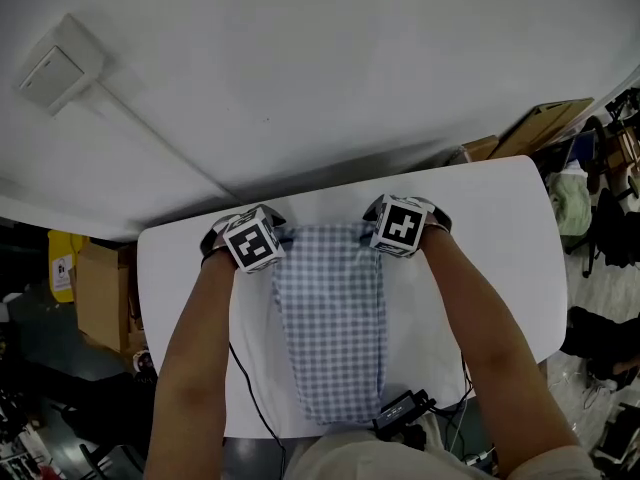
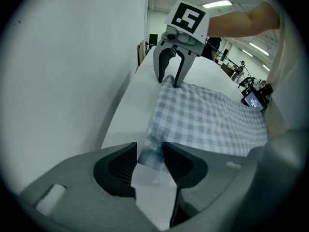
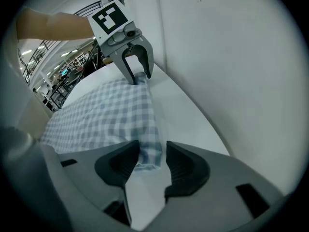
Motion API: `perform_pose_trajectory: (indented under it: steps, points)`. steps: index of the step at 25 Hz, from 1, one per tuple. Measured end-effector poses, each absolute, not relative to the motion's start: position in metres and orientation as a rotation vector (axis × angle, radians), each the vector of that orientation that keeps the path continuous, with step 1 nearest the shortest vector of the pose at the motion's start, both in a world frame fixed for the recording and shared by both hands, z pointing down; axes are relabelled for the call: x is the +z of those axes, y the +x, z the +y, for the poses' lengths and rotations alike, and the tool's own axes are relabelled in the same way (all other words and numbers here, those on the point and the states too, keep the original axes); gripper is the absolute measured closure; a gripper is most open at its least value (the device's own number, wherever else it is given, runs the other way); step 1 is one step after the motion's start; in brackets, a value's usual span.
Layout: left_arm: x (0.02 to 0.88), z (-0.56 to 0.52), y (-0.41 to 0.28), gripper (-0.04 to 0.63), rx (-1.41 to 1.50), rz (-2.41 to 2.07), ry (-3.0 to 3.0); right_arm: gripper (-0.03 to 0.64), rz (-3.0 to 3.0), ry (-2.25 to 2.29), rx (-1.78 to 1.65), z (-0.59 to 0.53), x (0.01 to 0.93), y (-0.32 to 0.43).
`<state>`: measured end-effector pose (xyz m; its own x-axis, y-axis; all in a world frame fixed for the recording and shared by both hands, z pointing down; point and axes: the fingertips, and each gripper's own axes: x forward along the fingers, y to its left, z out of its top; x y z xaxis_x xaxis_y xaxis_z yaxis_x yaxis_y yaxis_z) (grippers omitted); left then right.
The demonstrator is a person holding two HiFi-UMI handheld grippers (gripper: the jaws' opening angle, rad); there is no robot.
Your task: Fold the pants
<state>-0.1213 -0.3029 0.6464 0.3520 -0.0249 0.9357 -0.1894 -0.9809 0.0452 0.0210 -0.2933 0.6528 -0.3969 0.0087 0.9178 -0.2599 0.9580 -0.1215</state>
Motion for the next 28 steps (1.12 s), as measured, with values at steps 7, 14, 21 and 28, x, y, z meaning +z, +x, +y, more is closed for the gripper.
perform_pose_trajectory:
  steps: [7,14,21,28]
  points:
    - [0.649,-0.301,-0.120,0.436,1.645,-0.170,2.427,0.468,-1.963,0.163,0.334,-0.293,0.653,0.020]
    - [0.644,-0.296,-0.124,0.535,1.536,-0.224,2.408,0.569,-1.978,0.151,0.345,-0.285,0.647,0.018]
    - [0.616,-0.300,-0.129,0.557,1.519,-0.315,2.475,0.572,-2.008,0.216,0.265,-0.293,0.618,0.017]
    - [0.557,-0.310,-0.133,0.558,1.420,-0.493,2.594,0.574,-2.054,0.351,0.051,-0.306,0.551,0.014]
